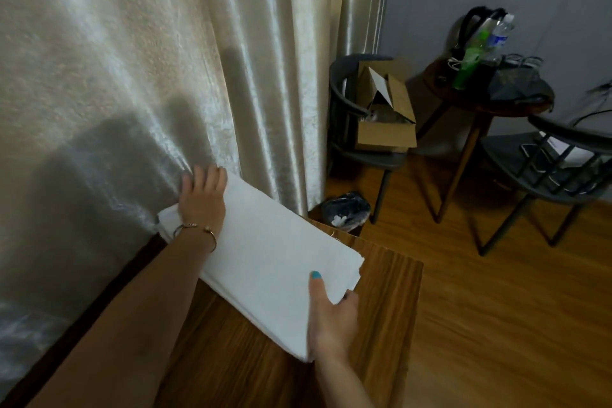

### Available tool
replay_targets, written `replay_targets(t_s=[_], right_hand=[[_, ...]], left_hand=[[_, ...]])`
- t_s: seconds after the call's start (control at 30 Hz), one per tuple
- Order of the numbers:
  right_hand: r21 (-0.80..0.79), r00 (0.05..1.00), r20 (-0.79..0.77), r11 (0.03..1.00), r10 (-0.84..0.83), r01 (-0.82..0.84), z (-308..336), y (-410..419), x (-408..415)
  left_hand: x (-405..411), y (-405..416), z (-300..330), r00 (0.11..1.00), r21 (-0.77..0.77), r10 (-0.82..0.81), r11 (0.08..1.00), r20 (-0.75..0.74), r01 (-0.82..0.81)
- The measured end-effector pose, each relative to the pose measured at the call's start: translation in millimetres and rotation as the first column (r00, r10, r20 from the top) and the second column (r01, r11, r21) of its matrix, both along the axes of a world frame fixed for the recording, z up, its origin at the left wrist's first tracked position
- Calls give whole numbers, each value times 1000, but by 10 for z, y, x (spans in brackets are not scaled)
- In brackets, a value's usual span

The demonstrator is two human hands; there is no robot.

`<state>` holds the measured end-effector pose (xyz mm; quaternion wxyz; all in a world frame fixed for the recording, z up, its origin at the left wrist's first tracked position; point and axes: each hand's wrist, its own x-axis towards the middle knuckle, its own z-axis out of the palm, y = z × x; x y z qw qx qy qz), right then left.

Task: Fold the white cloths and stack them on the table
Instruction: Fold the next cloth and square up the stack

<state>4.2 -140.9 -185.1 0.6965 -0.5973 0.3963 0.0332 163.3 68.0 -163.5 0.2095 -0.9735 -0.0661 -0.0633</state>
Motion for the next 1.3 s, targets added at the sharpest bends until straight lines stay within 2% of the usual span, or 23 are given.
replay_targets(t_s=[0.03,0.07,0.1,0.13,0.17,0.23,0.3,0.37,0.5,0.6,0.73,0.8,0.93,1.1,1.23,1.3], right_hand=[[-88,1000,-28,996,9,-11,45,31,-16],[-251,999,-41,967,24,-34,71,48,-24],[-476,998,-26,877,57,-62,94,48,-31],[-701,994,5,710,108,-73,113,45,-25],[-853,981,31,516,191,-74,134,44,-8],[-961,912,-20,244,409,-131,179,68,35],[-972,806,-114,103,581,-212,128,104,44],[-946,701,-241,-1,671,-324,29,142,33],[-904,627,-368,-107,687,-414,-87,102,77],[-900,654,-337,-28,677,-435,-27,142,84],[-887,611,-393,-108,687,-449,-38,145,71],[-891,643,-376,-70,667,-448,-85,168,77],[-915,653,-325,-53,684,-400,-156,181,100],[-894,566,-303,-23,767,-447,-92,142,171],[-883,460,-334,-102,823,-459,183,-189,369],[-837,412,-368,-104,833,-538,281,-345,563]], left_hand=[[-2,-52,42,999,34,-46,998,11,46],[-12,-127,97,997,9,-77,997,30,77],[-44,-220,145,994,-67,-95,993,57,99],[-96,-322,179,990,-143,-112,982,81,123],[-148,-407,197,993,-247,-103,963,51,112],[-232,-504,159,992,-451,-21,892,-121,-36],[-330,-503,120,939,-529,44,817,-340,-230],[-404,-464,28,926,-593,66,751,-372,-291],[-471,-510,-77,949,-592,90,762,-304,-262],[-463,-531,-152,962,-580,108,779,-252,-239],[-459,-499,-190,970,-593,110,774,-218,-221],[-475,-503,-232,974,-583,114,785,-194,-208],[-462,-515,-258,979,-592,134,781,-150,-198],[-566,-583,-251,973,-542,219,809,-78,-226],[-774,-651,-131,900,-603,433,705,-50,-372],[-929,-694,-81,819,-672,572,585,-56,-455]])
